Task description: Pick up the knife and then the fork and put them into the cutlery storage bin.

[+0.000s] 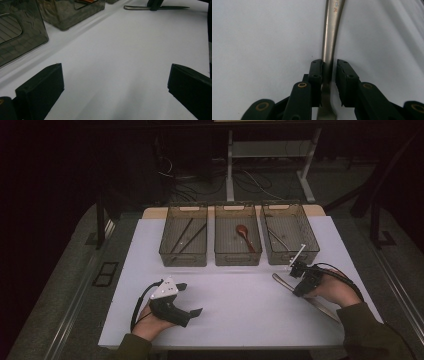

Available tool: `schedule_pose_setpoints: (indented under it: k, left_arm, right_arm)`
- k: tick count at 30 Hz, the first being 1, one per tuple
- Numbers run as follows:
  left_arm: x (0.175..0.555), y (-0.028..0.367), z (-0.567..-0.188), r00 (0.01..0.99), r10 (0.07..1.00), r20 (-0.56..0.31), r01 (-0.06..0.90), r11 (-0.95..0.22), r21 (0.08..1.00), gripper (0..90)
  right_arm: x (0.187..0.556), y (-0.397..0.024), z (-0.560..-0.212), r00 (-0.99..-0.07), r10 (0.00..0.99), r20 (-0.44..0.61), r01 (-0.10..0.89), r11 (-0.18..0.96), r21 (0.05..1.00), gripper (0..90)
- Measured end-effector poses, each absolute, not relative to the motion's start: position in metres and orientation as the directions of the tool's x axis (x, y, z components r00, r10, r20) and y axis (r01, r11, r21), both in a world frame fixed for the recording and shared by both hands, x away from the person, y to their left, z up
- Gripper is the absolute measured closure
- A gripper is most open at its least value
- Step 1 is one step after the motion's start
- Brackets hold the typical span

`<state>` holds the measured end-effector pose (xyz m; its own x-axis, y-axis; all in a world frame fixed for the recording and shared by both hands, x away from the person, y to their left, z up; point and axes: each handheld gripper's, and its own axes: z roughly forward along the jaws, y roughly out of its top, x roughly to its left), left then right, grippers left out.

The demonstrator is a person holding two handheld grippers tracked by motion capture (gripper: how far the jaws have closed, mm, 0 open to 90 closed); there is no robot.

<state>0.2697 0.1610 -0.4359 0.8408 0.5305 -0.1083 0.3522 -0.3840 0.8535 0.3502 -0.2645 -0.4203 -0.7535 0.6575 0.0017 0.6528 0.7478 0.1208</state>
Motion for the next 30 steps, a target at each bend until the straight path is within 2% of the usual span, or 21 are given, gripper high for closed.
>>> schedule_pose_setpoints:
  k: [6,12,17,23,30]
  left_arm:
    - [0.270,0.161,-0.436,0.842,0.530,-0.106,0.350,-0.385,0.854,0.0]
    - [0.269,0.162,-0.436,0.841,0.530,-0.106,0.349,-0.384,0.855,0.0]
    - [0.270,0.162,-0.435,0.842,0.530,-0.105,0.349,-0.385,0.855,0.0]
    - [0.270,0.162,-0.435,0.841,0.530,-0.103,0.349,-0.387,0.853,0.0]
    - [0.269,0.163,-0.435,0.842,0.530,-0.102,0.347,-0.387,0.854,0.0]
  right_arm:
    - [0.351,-0.257,-0.420,-0.767,0.641,-0.015,0.638,0.766,0.082,77.7]
    - [0.351,-0.258,-0.420,-0.742,0.671,-0.018,0.667,0.740,0.082,78.7]
    - [0.352,-0.265,-0.419,-0.725,0.688,0.028,0.686,0.717,0.126,78.9]
    - [0.351,-0.273,-0.412,-0.716,0.697,0.034,0.690,0.700,0.181,78.9]
    - [0.349,-0.285,-0.397,-0.692,0.721,0.037,0.697,0.655,0.292,78.9]
